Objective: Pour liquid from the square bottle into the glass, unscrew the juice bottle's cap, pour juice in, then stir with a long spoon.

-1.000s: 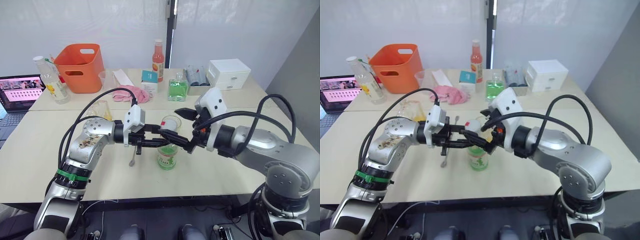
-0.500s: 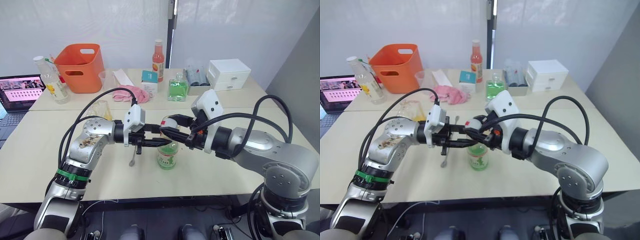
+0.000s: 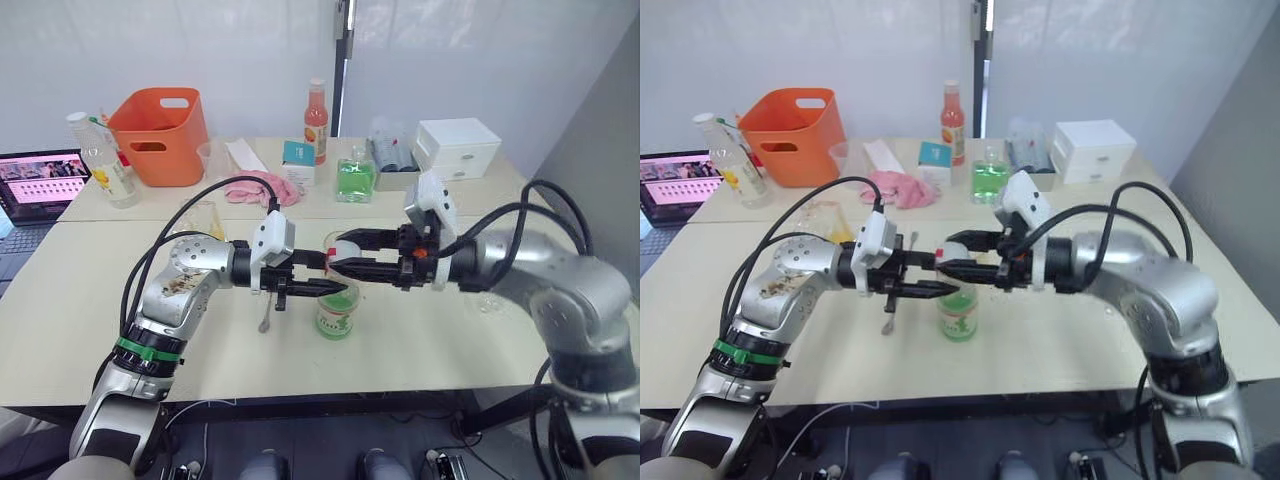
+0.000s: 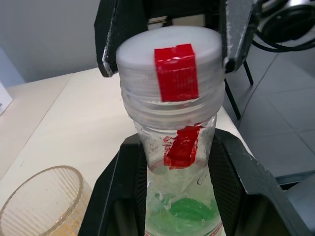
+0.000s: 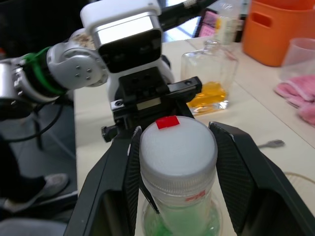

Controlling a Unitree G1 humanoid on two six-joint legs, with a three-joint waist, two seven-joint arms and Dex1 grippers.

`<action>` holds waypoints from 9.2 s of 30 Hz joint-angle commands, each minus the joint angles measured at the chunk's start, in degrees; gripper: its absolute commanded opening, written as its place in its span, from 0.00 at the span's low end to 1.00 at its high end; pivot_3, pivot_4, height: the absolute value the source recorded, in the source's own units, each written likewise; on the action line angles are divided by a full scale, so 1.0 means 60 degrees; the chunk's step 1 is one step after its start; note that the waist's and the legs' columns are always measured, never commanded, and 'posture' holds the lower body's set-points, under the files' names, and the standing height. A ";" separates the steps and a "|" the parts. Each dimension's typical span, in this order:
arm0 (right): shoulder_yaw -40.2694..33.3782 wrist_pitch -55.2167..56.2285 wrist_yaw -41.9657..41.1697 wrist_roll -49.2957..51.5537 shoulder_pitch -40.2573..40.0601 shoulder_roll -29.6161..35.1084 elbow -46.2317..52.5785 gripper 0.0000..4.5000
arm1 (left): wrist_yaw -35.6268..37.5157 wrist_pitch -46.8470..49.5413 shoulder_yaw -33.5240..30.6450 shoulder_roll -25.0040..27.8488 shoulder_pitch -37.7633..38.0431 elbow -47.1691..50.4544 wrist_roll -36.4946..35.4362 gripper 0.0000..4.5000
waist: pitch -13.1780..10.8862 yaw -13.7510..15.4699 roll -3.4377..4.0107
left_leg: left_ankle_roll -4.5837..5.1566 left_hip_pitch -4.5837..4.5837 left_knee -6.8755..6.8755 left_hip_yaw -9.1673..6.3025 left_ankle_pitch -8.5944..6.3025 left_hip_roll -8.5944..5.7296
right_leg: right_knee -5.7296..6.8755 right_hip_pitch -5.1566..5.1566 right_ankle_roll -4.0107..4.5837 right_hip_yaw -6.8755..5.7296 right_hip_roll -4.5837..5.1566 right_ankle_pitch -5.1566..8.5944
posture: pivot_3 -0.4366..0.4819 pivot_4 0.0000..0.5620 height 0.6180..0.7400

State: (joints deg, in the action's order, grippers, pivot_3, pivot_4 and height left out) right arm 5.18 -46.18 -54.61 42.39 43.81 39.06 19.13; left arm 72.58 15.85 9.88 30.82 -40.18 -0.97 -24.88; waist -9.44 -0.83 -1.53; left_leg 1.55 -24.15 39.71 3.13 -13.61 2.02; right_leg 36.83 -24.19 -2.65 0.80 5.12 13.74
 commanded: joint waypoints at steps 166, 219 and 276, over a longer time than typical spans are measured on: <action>-0.1557 -0.0122 0.6625 -0.0840 -0.5000 -0.2671 0.3118 0.99 | -1.4782 -1.0473 0.4340 -0.1608 -0.6219 -1.2055 1.2464 0.31 | -0.0013 0.0255 -0.0018 | 0.0017 -0.0098 0.0031 0.0038 -0.0009 -0.0037 | -0.0003 -0.0040 -0.0032 -0.0027 0.0024 -0.0006 | 0.48 0.27 0.79; -0.1573 -0.0322 0.6830 -0.0624 -0.4978 -0.2739 0.3254 0.99 | -1.6614 -0.9828 0.5442 -0.1631 -0.6547 -1.2304 1.3575 0.31 | -0.0013 0.0256 -0.0018 | 0.0016 -0.0099 0.0043 0.0040 -0.0009 -0.0038 | 0.0035 -0.0043 -0.0032 -0.0028 0.0025 -0.0006 | 0.48 0.27 0.79; -0.1715 0.0858 0.3556 -0.1186 -0.3555 -0.1290 0.0773 0.99 | 0.0061 0.2756 -0.5934 0.5416 0.1954 -0.1758 -0.0645 0.31 | -0.0011 0.0102 -0.0017 | 0.0003 -0.0033 0.0039 0.0032 -0.0001 -0.0016 | 0.0049 -0.0019 -0.0012 -0.0006 0.0013 0.0004 | 0.48 0.27 0.79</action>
State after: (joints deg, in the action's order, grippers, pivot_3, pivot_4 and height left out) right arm -3.38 -42.25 -32.81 34.98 22.27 30.87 21.97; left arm 74.65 35.76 -23.65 61.97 -27.52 -10.59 -30.01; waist -9.51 -0.22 -1.63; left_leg 1.54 -24.35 39.94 3.33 -13.60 1.95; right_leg 37.12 -24.31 -2.71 0.74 5.17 13.77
